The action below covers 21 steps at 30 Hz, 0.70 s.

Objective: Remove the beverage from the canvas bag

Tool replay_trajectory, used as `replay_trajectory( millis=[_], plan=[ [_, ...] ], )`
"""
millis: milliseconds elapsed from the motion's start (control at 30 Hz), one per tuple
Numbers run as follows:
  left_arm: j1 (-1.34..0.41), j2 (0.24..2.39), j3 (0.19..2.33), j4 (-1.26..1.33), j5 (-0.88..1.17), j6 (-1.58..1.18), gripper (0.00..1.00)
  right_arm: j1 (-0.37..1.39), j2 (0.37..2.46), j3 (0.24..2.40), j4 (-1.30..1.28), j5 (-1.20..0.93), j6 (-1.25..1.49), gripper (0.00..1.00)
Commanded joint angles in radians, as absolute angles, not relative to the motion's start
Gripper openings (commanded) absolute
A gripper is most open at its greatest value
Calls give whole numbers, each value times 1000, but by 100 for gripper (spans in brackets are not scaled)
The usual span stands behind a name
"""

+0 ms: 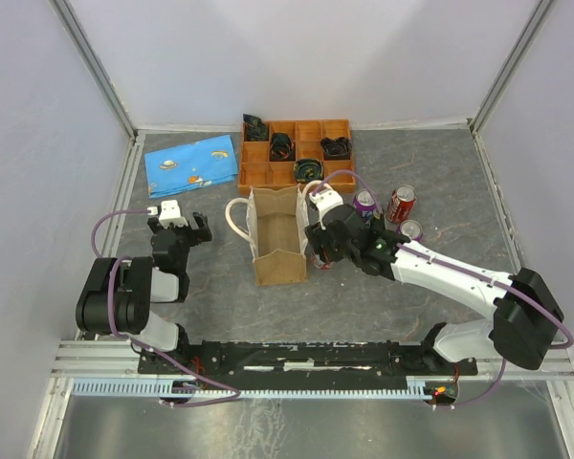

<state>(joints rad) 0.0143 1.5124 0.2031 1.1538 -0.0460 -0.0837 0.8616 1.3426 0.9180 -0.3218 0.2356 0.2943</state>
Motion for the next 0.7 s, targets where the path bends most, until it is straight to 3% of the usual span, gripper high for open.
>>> replay_trajectory(
  millis=[0,400,667],
  plan=[
    [11,1519,228,1193,-49,-40,99,846,1310,976,-225,355,235,0],
    [10,1518,227,1193,-49,-40,99,719,1358,868,19,304,182,0],
    [11,1519,227,1193,-50,-40,99,657,1417,890,36,261,183,0]
  ],
)
